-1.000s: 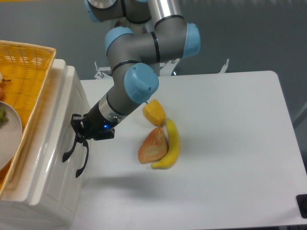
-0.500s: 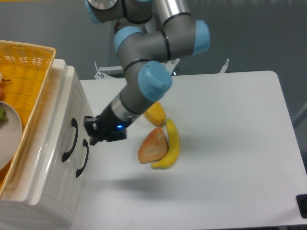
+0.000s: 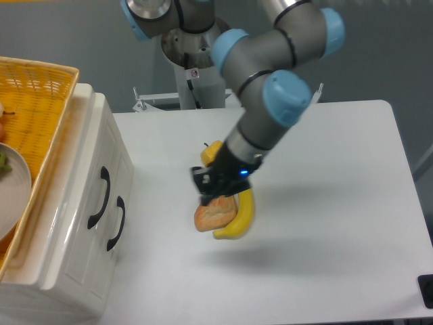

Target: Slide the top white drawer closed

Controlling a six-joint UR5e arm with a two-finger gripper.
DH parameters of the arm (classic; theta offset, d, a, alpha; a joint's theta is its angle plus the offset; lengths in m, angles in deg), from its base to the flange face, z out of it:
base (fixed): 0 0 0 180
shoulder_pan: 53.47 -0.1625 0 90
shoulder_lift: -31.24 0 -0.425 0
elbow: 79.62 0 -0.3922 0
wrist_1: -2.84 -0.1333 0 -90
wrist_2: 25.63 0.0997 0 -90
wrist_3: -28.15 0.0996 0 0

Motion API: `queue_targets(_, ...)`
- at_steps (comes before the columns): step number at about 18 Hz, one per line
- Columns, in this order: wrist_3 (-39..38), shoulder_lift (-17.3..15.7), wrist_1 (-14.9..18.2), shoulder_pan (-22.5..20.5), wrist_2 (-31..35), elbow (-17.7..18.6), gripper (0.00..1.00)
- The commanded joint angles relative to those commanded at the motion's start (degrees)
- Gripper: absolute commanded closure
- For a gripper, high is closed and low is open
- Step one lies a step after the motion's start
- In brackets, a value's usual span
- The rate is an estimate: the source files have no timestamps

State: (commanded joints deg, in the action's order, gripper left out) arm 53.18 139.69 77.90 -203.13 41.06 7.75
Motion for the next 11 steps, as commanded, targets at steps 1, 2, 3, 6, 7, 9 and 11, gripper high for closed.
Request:
queue_targets(1, 2.5, 0.4, 0.1, -1.5, 0.9, -0.3, 0.67)
queue_targets(2, 4.7, 0.7, 0.1, -2.5, 1.4, -0.3, 0.63)
queue_targets(3, 6.8, 0.9, 0.1, -3.6, 2.0, -0.3, 0.57)
queue_targets(6, 11.2, 1.6, -0.1, -5.9, 5.3, -0.5, 0.00)
queue_targets(7, 12.0, 1.7, -1.0, -6.6, 6.2, -0.5, 0.00)
queue_targets(9, 15.0, 2.3, -2.0, -8.3, 8.3, -0.4, 0.00)
queue_targets(11, 21.7, 3.0, -2.5, -9.8, 12.4, -0.4, 0.00)
